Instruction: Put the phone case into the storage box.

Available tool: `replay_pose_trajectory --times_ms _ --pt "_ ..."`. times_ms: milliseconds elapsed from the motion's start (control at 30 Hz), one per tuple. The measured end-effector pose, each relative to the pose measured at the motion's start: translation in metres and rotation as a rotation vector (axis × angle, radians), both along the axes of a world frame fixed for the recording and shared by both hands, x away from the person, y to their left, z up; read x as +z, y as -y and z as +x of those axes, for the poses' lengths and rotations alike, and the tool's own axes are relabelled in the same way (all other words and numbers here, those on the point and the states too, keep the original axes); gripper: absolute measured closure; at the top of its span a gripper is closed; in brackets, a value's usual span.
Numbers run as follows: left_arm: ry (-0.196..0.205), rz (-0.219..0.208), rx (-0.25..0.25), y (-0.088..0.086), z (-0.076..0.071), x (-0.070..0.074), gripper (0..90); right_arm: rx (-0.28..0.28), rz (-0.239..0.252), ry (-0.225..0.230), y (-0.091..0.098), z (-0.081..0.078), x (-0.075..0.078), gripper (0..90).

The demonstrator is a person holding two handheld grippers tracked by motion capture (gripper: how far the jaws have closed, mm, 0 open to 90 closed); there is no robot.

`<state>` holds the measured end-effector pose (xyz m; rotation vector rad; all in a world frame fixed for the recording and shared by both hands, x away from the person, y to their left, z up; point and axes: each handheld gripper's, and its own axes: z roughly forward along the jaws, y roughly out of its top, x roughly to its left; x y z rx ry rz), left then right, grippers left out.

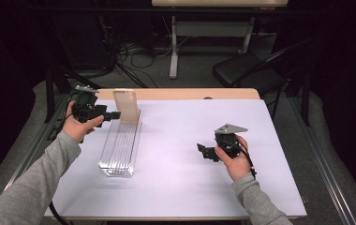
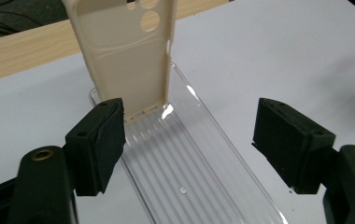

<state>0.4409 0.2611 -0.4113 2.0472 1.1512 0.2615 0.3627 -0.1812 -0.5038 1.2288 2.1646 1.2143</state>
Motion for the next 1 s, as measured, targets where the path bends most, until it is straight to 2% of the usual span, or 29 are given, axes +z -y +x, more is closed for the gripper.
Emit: replay_pose_trajectory --times_ms 333,433,500,600,833,1000 --pt "0.004 -0.028 -0.013 0.005 -0.008 0.003 25.2 0.028 0.001 -0.009 0.003 -0.007 0.003 14.8" --pt "-0.004 -0.056 -0.012 0.005 -0.010 0.001 24.2 0.035 0.002 -0.010 0.003 -0.007 0.004 14.8" --pt "-0.005 -0.037 -0.036 0.006 -0.012 0.000 20.9 0.040 0.003 -0.009 0.004 -0.008 0.004 14.8" --pt "-0.001 -0.026 -0.042 0.008 -0.015 -0.001 18.5 0.042 0.001 -0.013 0.005 -0.009 0.004 14.8" --pt "0.014 -0.038 -0.053 0.014 -0.022 -0.002 16.1 0.041 -0.001 -0.004 0.009 -0.014 0.008 14.8" --pt "0.032 -0.046 -0.084 0.016 -0.029 -0.001 15.3 0.035 -0.009 -0.003 0.013 -0.018 0.011 14.8"
